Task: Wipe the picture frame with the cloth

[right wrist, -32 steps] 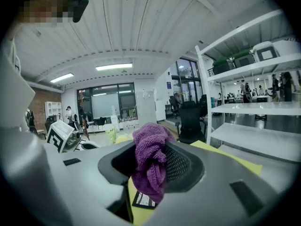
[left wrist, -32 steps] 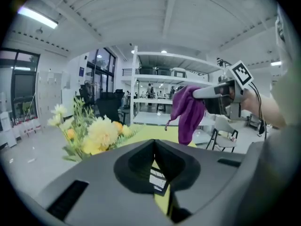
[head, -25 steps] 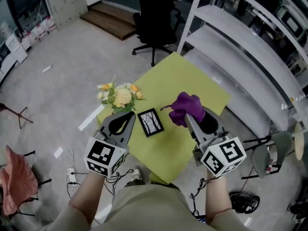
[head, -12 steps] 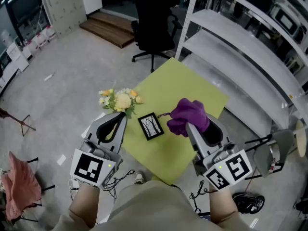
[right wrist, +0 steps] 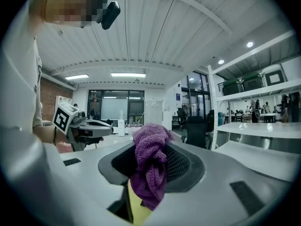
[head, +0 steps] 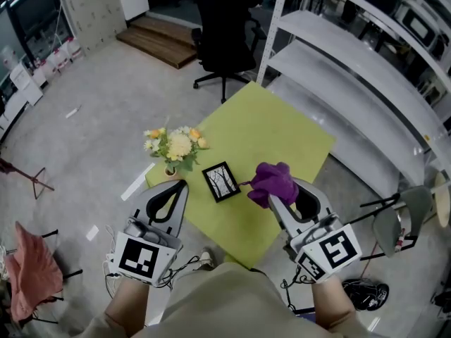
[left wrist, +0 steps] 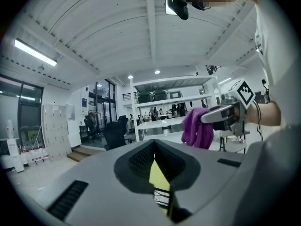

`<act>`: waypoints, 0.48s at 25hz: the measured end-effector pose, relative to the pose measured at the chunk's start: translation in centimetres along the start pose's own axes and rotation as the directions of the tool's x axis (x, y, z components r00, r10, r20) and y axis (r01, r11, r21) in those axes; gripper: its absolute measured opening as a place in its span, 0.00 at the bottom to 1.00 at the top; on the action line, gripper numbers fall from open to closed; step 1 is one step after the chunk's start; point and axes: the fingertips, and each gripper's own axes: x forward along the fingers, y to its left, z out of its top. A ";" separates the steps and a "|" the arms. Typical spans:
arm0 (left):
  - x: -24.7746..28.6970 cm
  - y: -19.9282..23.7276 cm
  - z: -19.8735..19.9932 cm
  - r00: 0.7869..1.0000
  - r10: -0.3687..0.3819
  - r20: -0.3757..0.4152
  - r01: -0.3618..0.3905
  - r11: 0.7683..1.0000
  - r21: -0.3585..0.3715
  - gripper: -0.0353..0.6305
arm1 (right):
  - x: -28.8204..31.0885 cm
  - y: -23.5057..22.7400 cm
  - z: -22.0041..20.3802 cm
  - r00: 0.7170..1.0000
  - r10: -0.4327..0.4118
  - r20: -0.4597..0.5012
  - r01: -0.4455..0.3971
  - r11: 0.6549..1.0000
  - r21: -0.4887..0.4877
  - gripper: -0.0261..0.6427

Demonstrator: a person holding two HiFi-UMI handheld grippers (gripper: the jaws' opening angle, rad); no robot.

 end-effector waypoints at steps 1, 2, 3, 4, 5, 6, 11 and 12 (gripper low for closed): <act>0.1 -0.2 -0.6 1.000 -0.001 -0.009 0.001 1.000 -0.009 0.06 | 0.0 0.0 -0.5 1.000 0.006 -0.014 -0.006 1.000 0.010 0.26; 0.2 -0.3 -1.1 1.000 -0.005 -0.017 0.005 1.000 -0.018 0.06 | 0.0 0.0 -1.0 1.000 0.012 -0.027 -0.012 1.000 0.021 0.26; 0.2 -0.5 -1.6 1.000 -0.008 -0.027 0.007 1.000 -0.022 0.06 | 0.1 0.0 -1.5 0.999 0.017 -0.038 -0.016 0.999 0.028 0.26; 0.2 -0.6 -2.0 0.999 -0.007 -0.036 0.007 1.000 -0.021 0.06 | 0.1 0.0 -1.9 0.999 0.020 -0.050 -0.018 0.999 0.030 0.26; 0.1 -0.8 -2.4 0.999 -0.006 -0.044 0.005 1.000 -0.020 0.06 | 0.2 0.0 -2.3 0.998 0.020 -0.061 -0.019 0.999 0.028 0.26; 0.1 -0.9 -2.8 0.999 -0.004 -0.050 0.003 1.000 -0.021 0.06 | 0.2 -0.1 -2.6 0.997 0.019 -0.071 -0.017 1.000 0.024 0.26; 0.1 -1.4 -3.1 0.998 0.000 -0.057 -0.003 0.999 -0.041 0.06 | -0.3 -0.5 -3.4 0.996 0.012 -0.087 -0.010 1.000 0.028 0.26; 0.1 -1.4 -3.0 0.999 0.002 -0.054 -0.004 0.999 -0.040 0.06 | -0.4 -0.5 -3.4 0.996 0.012 -0.086 -0.009 1.000 0.028 0.26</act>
